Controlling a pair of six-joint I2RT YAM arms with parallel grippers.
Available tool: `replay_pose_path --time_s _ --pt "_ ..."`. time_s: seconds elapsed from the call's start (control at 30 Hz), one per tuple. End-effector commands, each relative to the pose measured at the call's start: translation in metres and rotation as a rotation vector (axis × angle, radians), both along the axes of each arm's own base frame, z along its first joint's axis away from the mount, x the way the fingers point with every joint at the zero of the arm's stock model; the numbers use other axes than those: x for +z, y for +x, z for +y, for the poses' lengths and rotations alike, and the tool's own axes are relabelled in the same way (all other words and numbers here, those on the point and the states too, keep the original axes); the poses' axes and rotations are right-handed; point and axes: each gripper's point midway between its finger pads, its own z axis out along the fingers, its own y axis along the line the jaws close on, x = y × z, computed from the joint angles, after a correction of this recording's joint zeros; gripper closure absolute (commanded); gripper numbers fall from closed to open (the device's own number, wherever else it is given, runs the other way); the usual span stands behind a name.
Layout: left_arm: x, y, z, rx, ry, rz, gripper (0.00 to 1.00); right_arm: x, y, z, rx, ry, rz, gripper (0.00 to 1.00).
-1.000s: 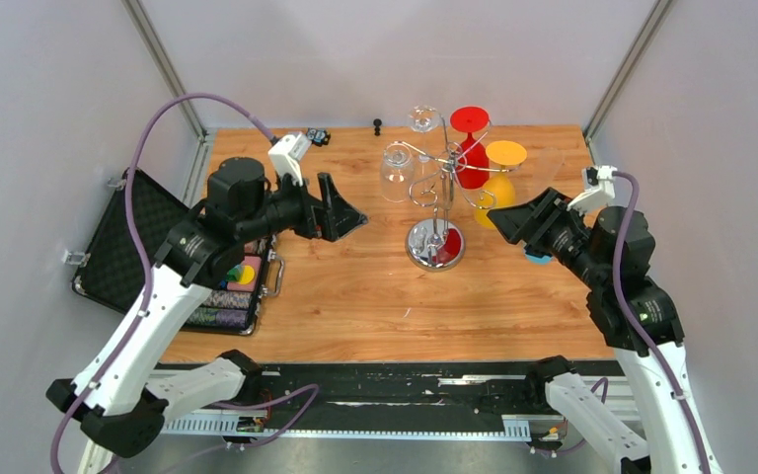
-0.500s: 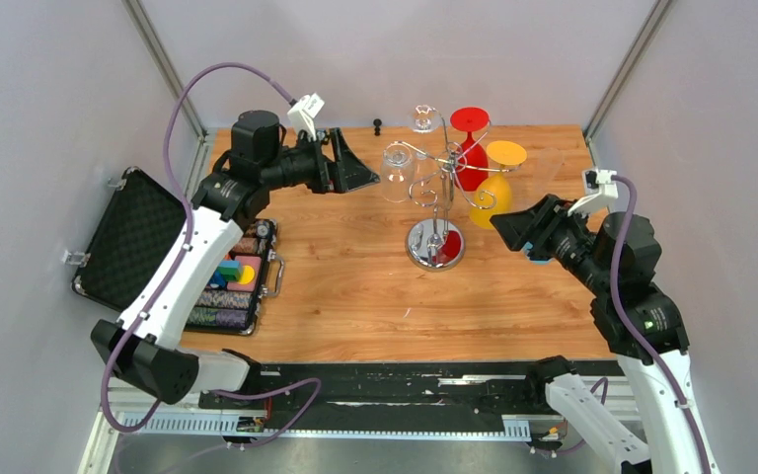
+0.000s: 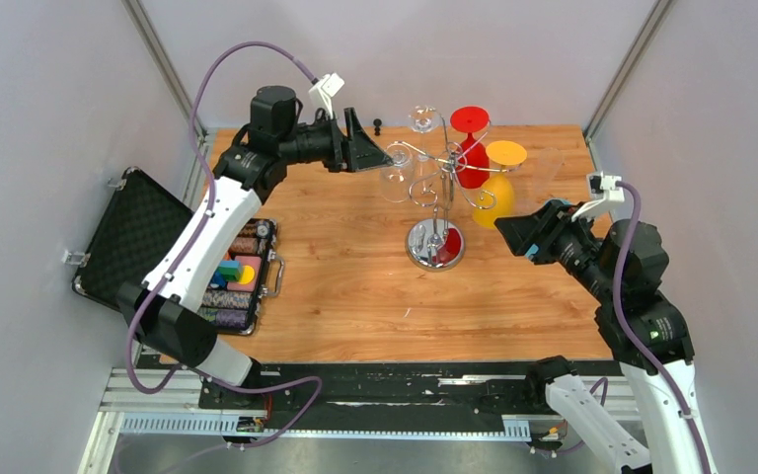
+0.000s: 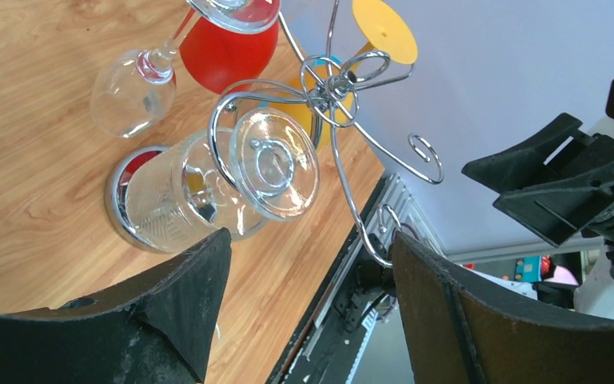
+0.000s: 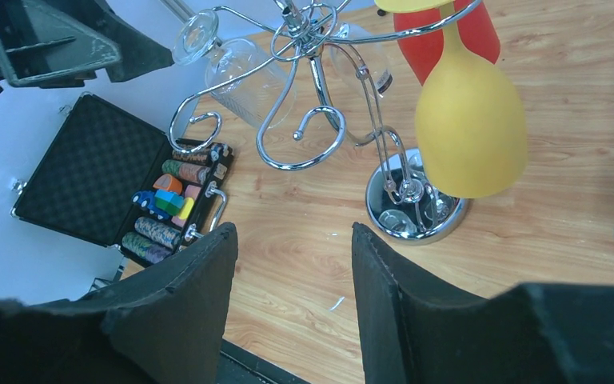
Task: Take the wine glass off the wine glass rack
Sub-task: Pick up the wine glass from the wine rack.
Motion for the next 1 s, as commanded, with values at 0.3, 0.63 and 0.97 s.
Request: replay_pose_path --time_s 0.3,0.63,0.97 --pt "0.025 0.012 -0.011 -0.051 -0.056 -0.045 0.29 0.014 -0.007 -0.005 0.000 -0.021 -0.076 0.47" --pt "0.024 0.018 -0.016 -0.058 -0.065 -0.035 0.35 0.010 -0.009 -0.005 -0.001 -0.021 -0.072 0.46" --pt "0.022 0.023 -0.016 -0.052 -0.056 -0.045 0.37 0.009 -0.008 -0.005 -0.002 -0.024 -0.071 0.46"
